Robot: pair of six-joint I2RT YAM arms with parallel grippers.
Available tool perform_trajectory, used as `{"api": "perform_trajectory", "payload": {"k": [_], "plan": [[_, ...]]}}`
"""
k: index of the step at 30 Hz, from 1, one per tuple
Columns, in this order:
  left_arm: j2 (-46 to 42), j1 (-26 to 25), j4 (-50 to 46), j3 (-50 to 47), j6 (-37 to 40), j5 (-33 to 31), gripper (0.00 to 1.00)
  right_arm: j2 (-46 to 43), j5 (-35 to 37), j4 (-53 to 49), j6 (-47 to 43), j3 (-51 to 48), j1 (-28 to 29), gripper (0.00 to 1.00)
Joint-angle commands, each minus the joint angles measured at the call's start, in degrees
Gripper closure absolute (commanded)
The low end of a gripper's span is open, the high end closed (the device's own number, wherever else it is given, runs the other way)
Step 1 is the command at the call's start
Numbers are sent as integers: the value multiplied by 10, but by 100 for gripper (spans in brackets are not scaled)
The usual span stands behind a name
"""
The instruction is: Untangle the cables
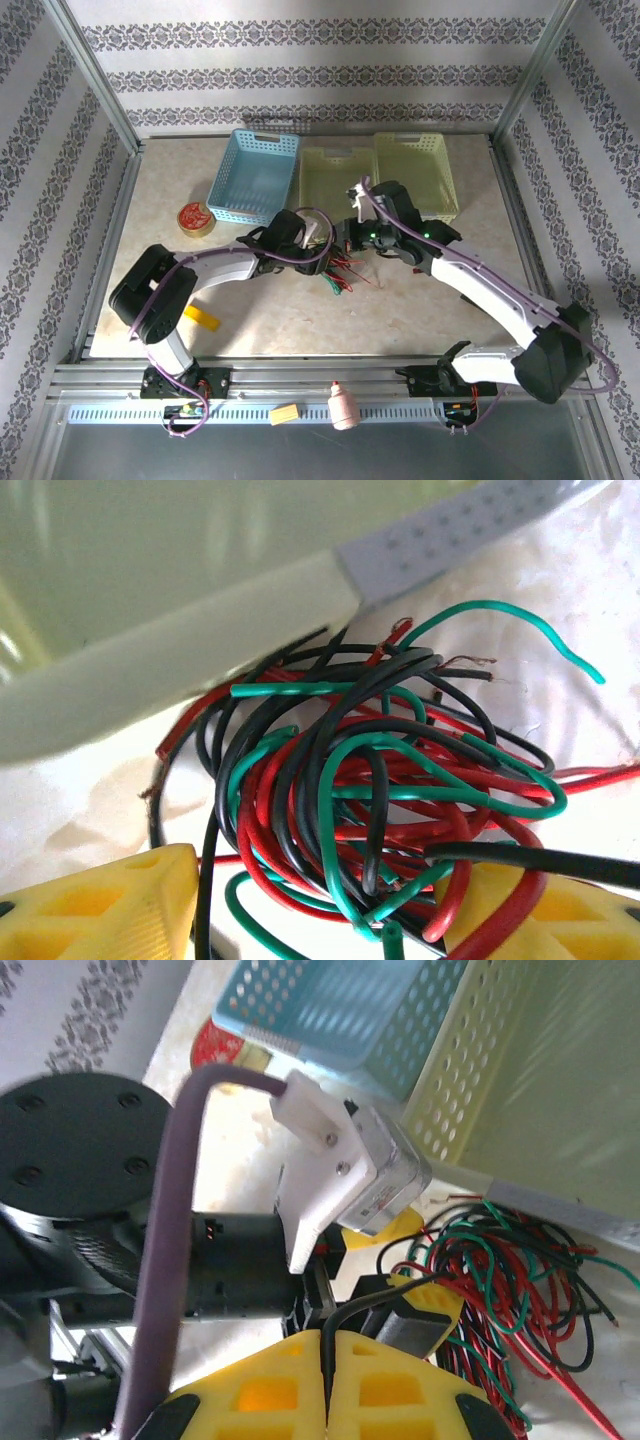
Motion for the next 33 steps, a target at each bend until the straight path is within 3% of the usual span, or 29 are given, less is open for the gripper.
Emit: {"api": "perform_trajectory", "payload": {"k": [1,13,33], "plan": [[23,10,6,-1,-2,-7,37,-55,13,83,25,5,-11,100],[60,28,29,-4,-20,0,38,-153,110,179,93,-51,-70,100],[49,30,-12,-43,11,-21,37,-177,3,230,33,99,-105,100]]}}
